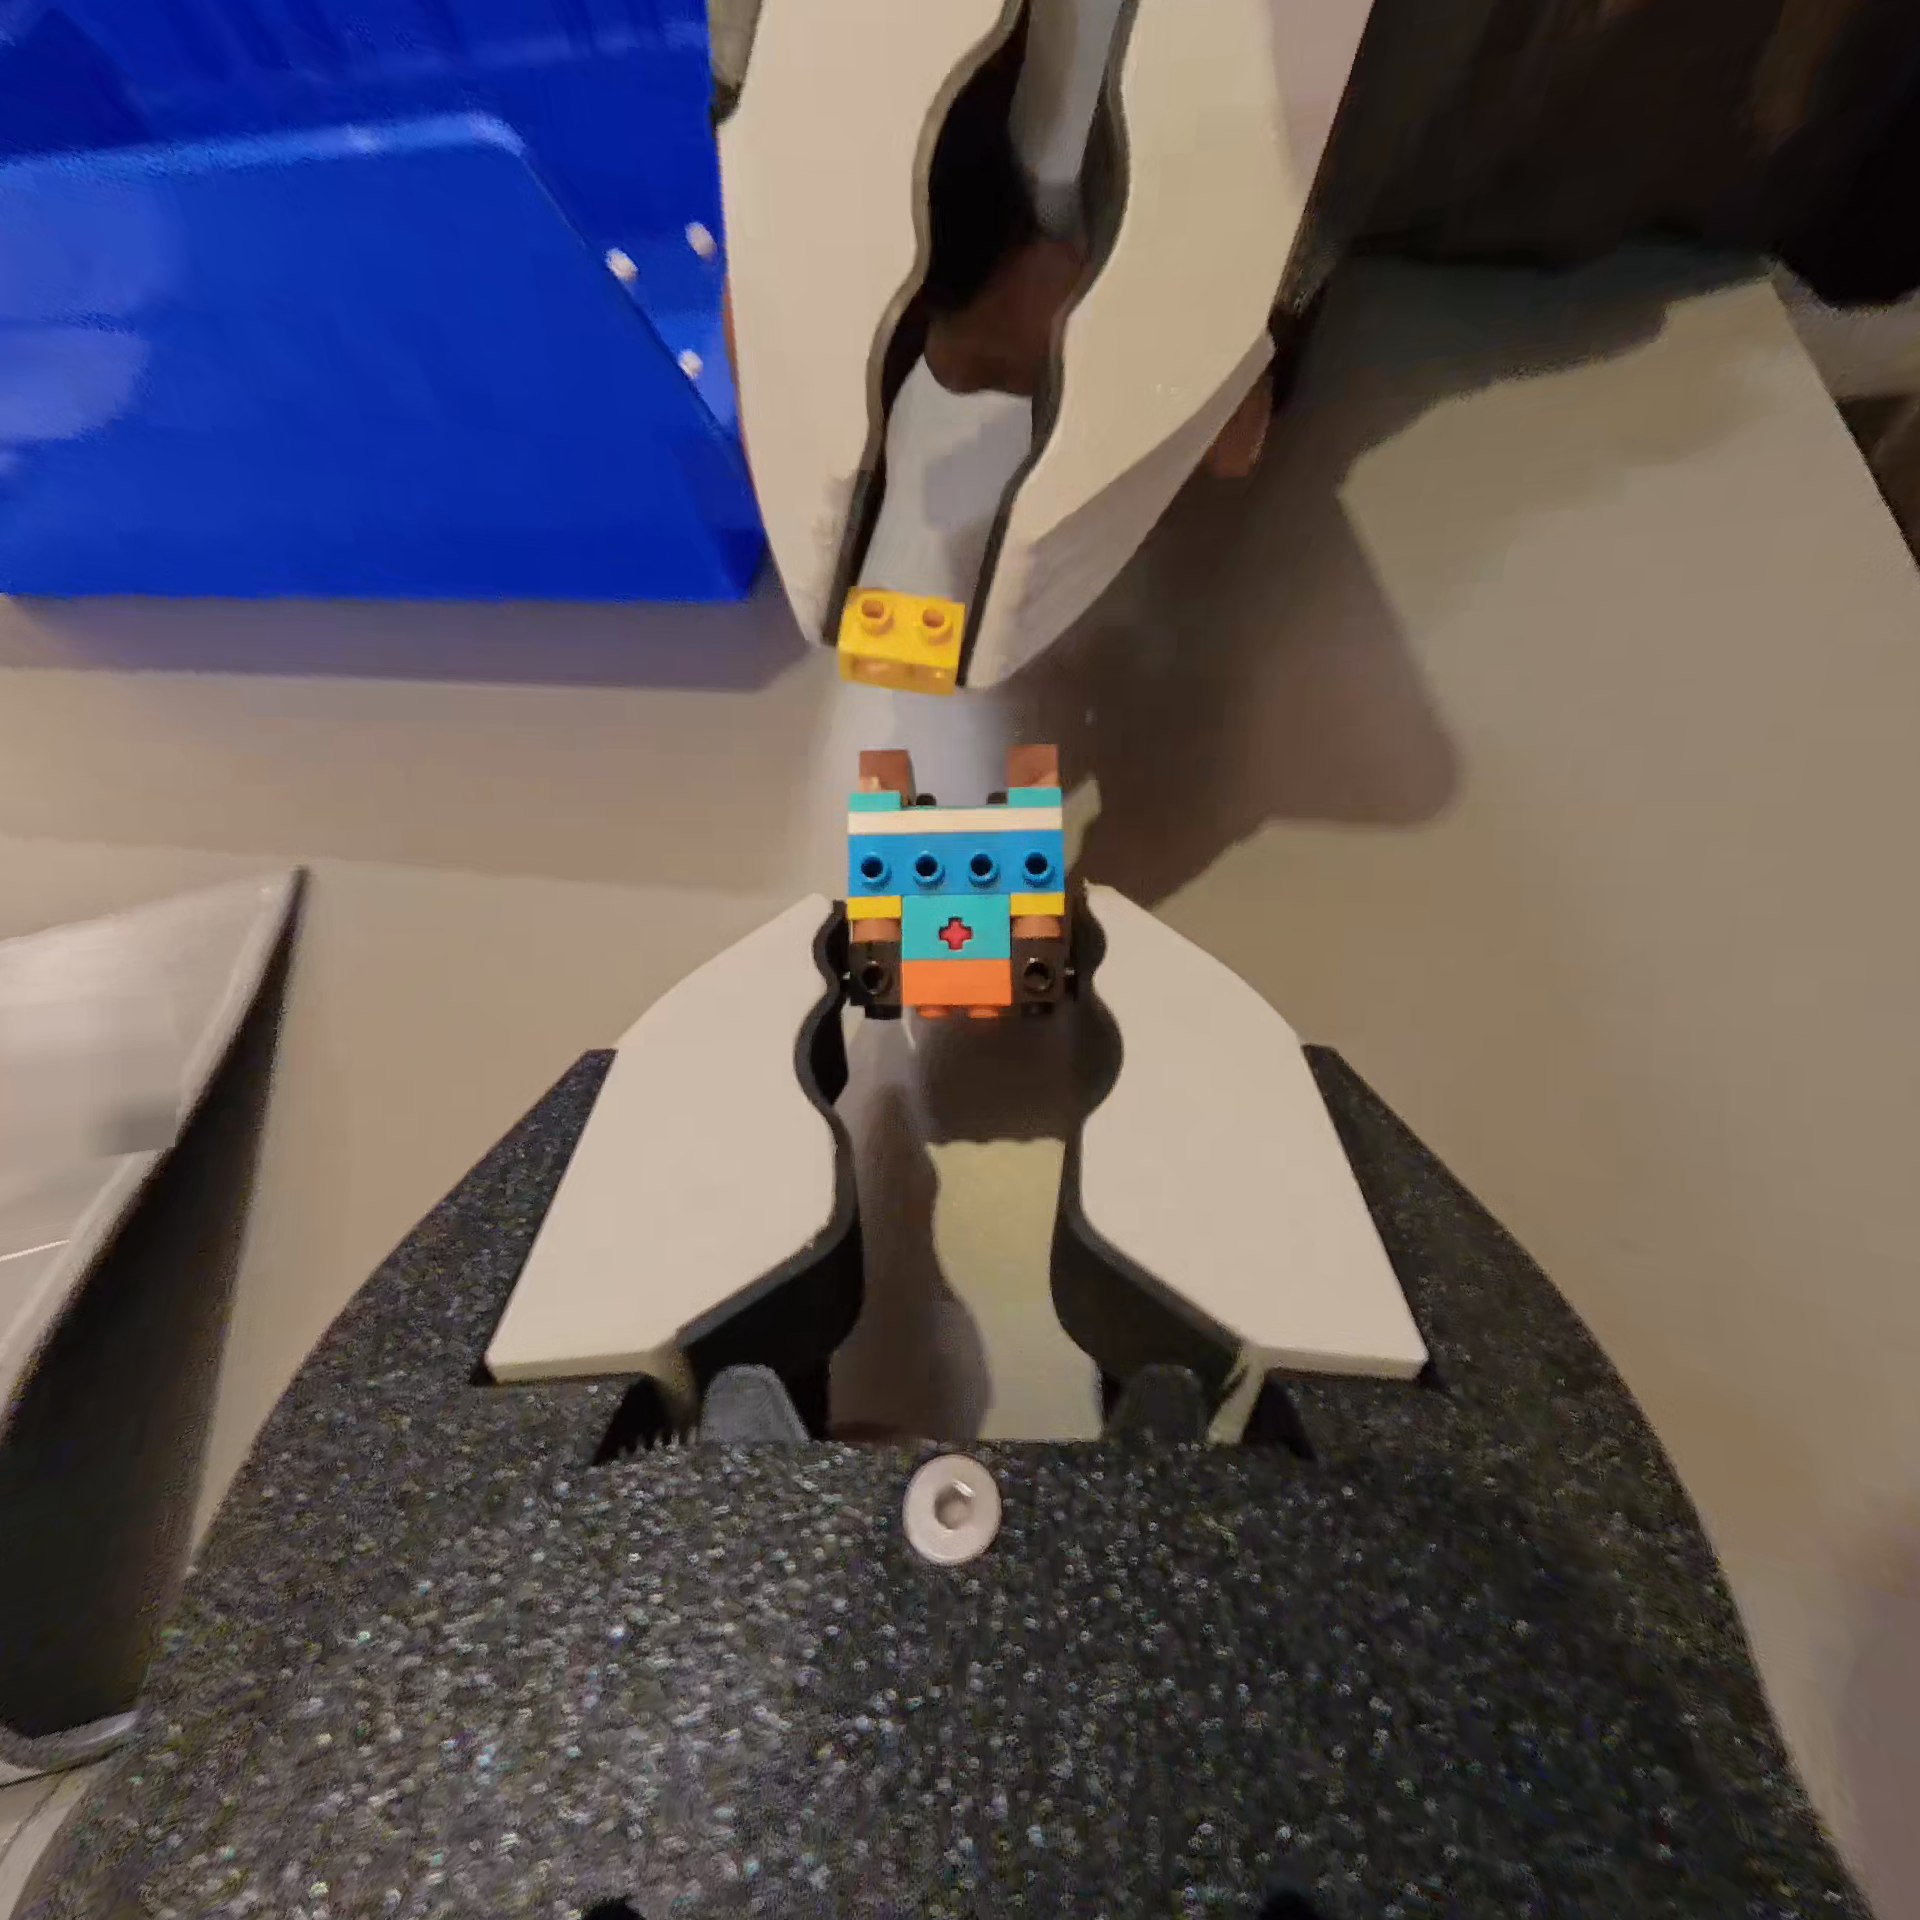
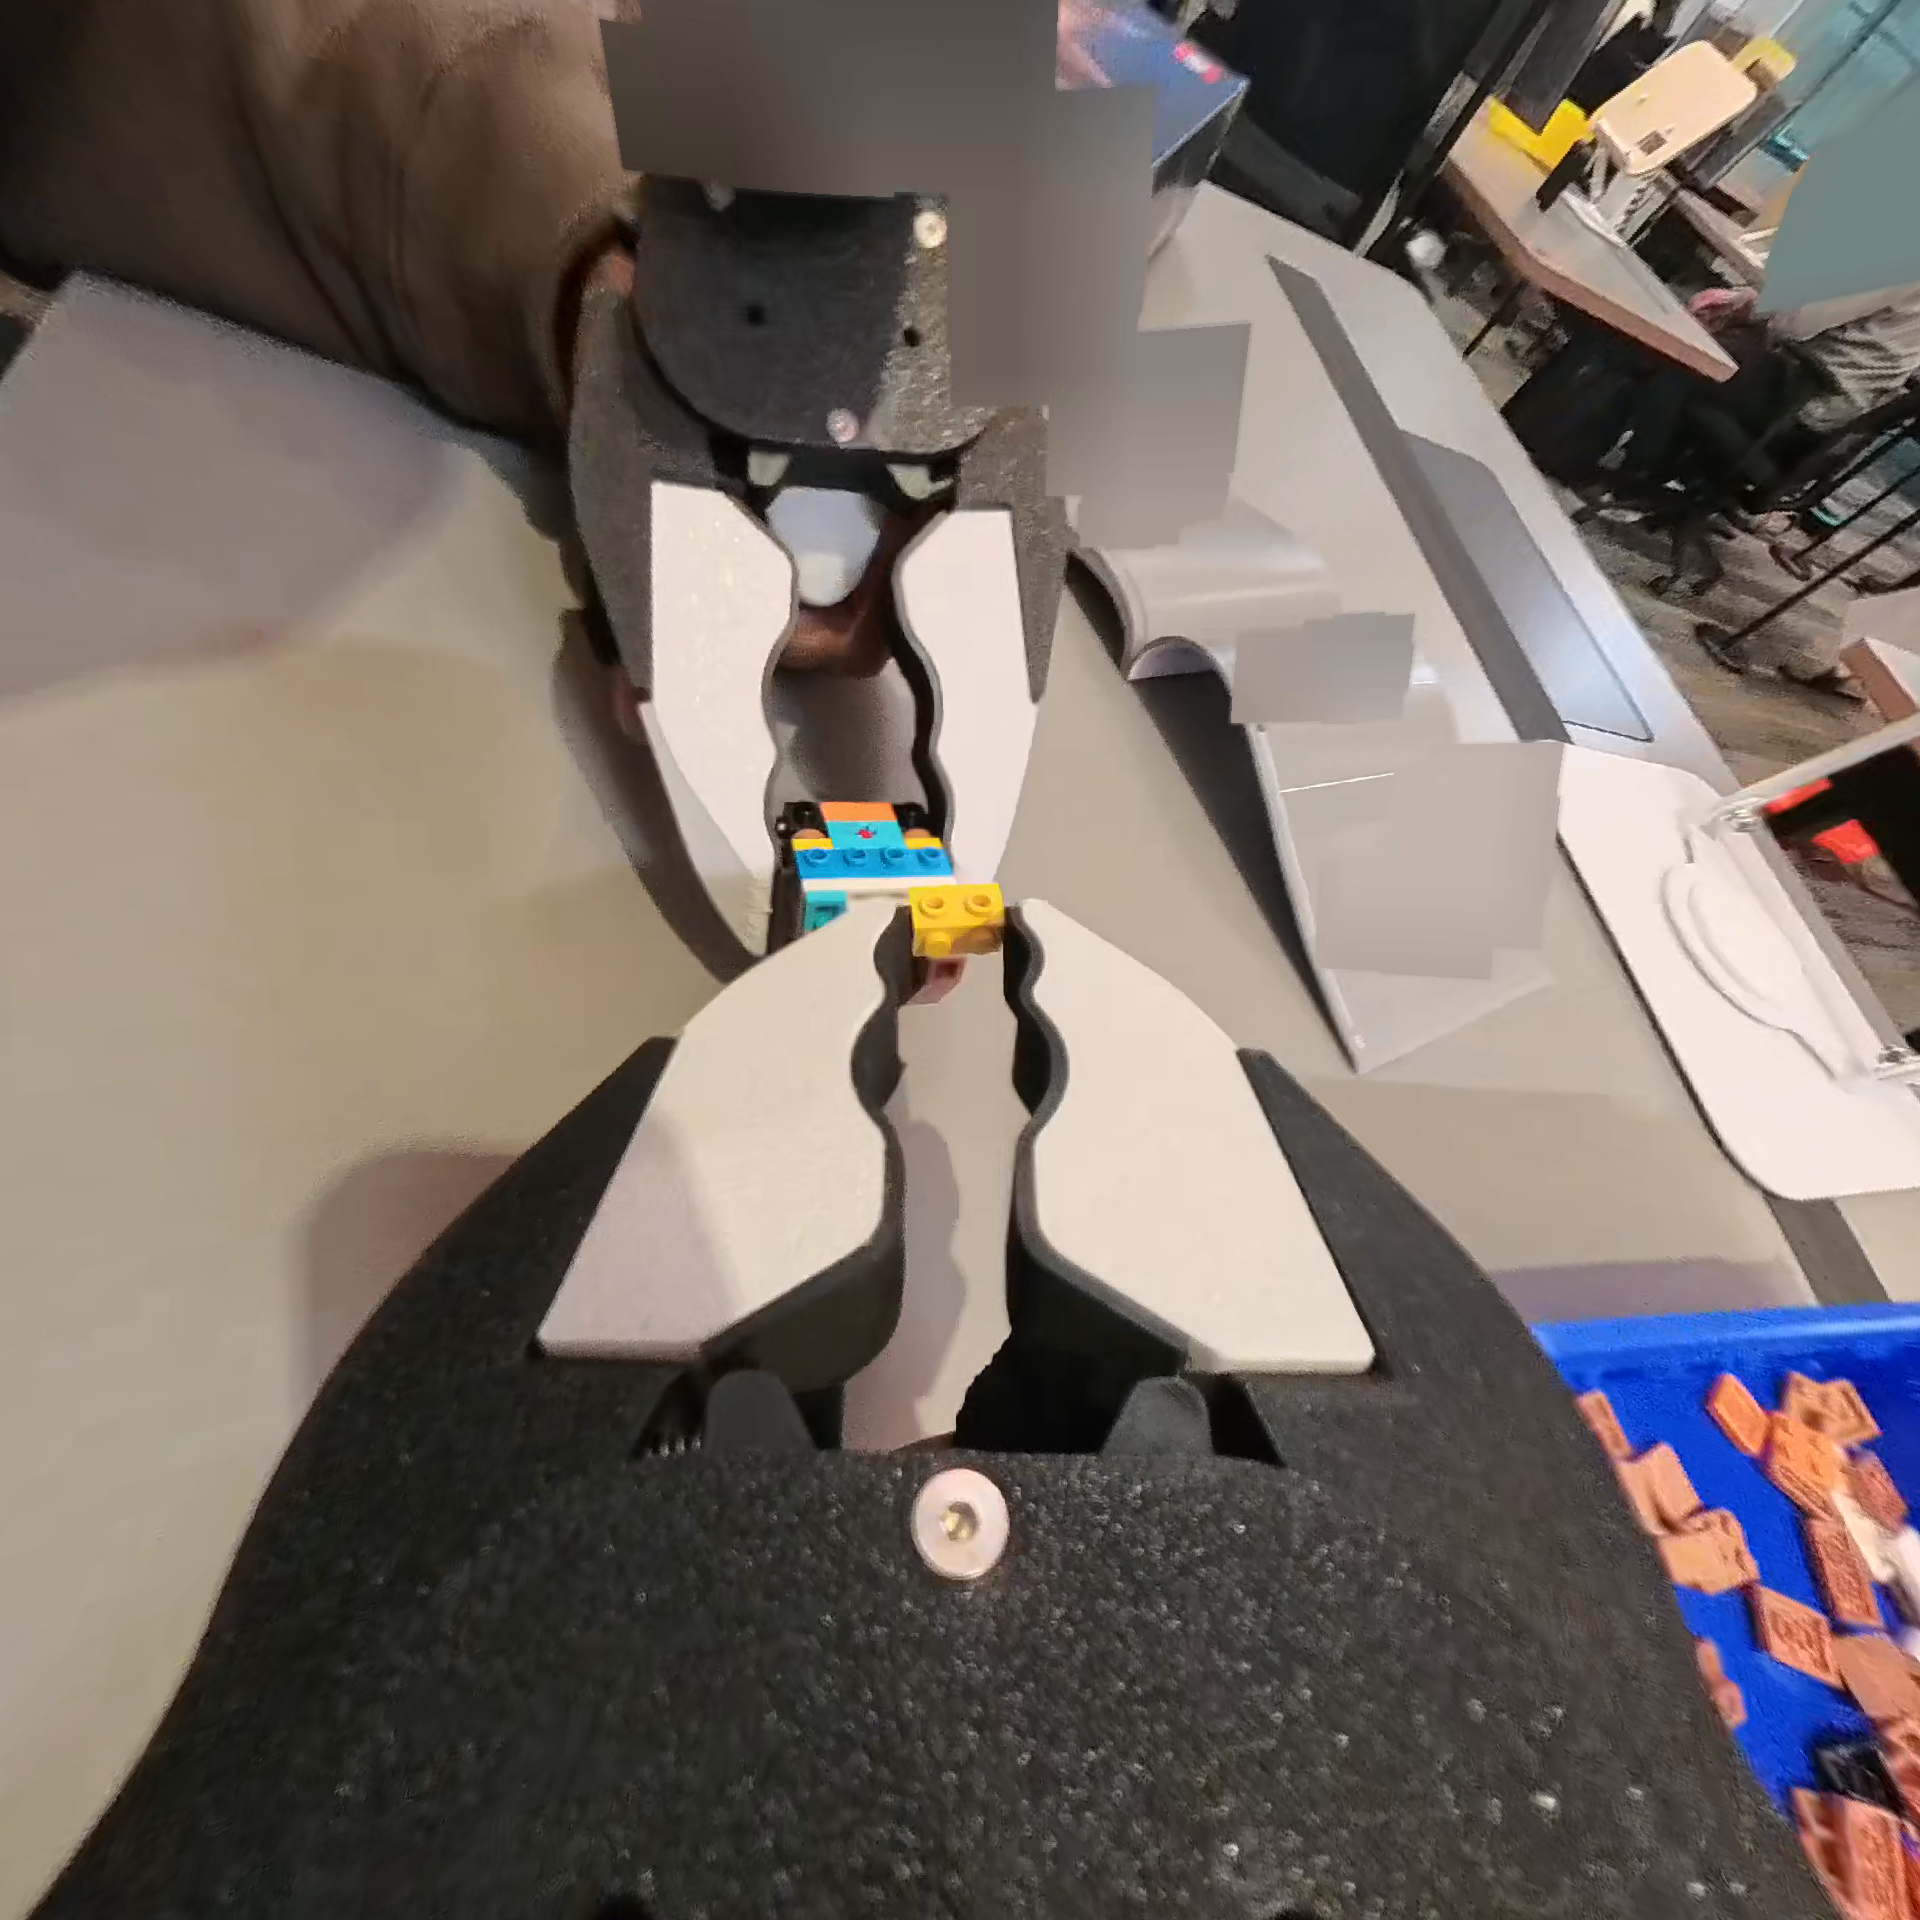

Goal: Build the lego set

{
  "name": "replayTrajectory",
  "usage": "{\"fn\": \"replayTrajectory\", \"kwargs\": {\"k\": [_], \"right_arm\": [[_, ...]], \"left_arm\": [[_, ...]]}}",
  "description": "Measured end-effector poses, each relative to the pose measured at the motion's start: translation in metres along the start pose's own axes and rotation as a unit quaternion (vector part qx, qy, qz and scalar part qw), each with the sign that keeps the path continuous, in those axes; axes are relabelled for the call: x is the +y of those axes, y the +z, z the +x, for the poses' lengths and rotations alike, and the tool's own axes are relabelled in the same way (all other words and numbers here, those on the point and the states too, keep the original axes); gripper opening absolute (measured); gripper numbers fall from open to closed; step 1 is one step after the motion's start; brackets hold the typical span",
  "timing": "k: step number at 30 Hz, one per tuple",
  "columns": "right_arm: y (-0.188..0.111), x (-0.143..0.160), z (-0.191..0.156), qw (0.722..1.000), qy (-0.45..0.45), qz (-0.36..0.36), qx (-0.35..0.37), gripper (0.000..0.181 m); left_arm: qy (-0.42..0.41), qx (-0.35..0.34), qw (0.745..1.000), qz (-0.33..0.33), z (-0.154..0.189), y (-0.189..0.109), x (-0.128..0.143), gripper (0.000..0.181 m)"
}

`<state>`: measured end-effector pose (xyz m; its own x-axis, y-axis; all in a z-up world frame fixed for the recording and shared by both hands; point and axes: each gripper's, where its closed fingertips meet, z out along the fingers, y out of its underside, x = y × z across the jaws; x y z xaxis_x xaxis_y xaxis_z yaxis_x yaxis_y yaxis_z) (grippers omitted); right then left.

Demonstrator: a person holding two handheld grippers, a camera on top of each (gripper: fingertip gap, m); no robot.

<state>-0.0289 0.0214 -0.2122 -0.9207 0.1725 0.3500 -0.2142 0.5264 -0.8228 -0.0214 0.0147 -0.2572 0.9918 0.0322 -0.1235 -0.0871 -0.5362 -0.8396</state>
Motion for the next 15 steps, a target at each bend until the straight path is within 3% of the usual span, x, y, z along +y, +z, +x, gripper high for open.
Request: {"fn": "replayTrajectory", "kwargs": {"k": [1,8,15], "right_arm": [[-0.004,-0.004,0.005,1.000,0.002,0.005,0.007,0.016],[-0.022,-0.033,0.032,1.000,-0.020,-0.003,0.001,0.016],[-0.015,-0.053,0.053,0.995,-0.063,-0.065,-0.030,0.017]], "left_arm": [[0.000,-0.015,1.000,0.014,-0.004,-0.001,-0.004,0.040],[-0.009,-0.150,0.984,0.097,-0.043,-0.009,-0.028,0.041],[-0.030,-0.216,0.961,0.170,-0.066,-0.015,-0.056,0.040]]}}
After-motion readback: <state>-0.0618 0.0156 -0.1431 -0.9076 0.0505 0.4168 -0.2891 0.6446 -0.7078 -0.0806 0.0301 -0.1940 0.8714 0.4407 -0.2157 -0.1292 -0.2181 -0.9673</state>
